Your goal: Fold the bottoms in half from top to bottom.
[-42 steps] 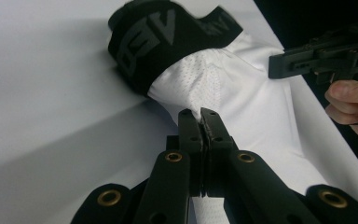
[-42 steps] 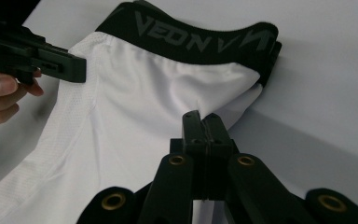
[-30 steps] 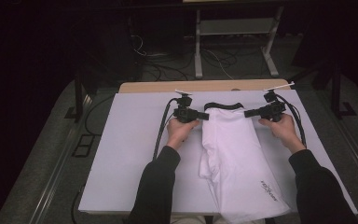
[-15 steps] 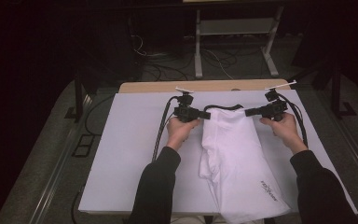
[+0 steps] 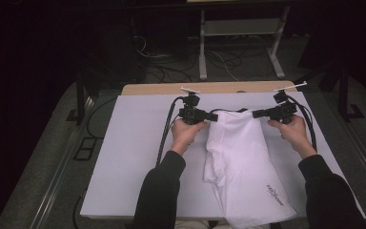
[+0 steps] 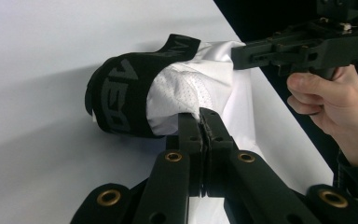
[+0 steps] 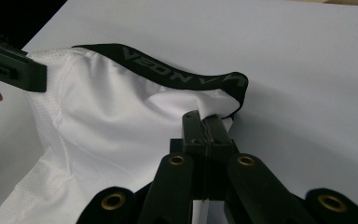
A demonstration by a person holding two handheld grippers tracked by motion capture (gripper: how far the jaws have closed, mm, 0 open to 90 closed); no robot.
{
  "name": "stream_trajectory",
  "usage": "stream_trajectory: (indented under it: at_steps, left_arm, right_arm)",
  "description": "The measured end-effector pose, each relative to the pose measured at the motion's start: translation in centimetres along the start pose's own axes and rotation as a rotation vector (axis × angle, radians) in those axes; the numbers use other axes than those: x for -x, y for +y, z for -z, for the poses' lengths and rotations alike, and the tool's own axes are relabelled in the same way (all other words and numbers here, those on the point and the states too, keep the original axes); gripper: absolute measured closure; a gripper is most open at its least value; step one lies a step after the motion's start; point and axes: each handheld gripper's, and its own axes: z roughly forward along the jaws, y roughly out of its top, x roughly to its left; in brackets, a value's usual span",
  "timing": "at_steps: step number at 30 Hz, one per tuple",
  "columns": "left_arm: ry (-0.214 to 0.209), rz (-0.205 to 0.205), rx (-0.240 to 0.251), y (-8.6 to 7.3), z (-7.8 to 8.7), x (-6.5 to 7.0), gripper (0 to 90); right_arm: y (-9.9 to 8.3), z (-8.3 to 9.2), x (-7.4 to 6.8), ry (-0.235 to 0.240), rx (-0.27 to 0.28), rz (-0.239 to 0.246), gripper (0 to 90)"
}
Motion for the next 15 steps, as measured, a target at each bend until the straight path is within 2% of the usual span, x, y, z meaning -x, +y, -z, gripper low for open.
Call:
stream_trajectory:
  at_steps: [15]
  left_arm:
    - [-0.016,-0.014,-0.008,-0.5,0.5,2.0,87.2]
  right_arm:
    - [-0.6,0.9,-0.5,-0.009,0.012,0.013,88.5]
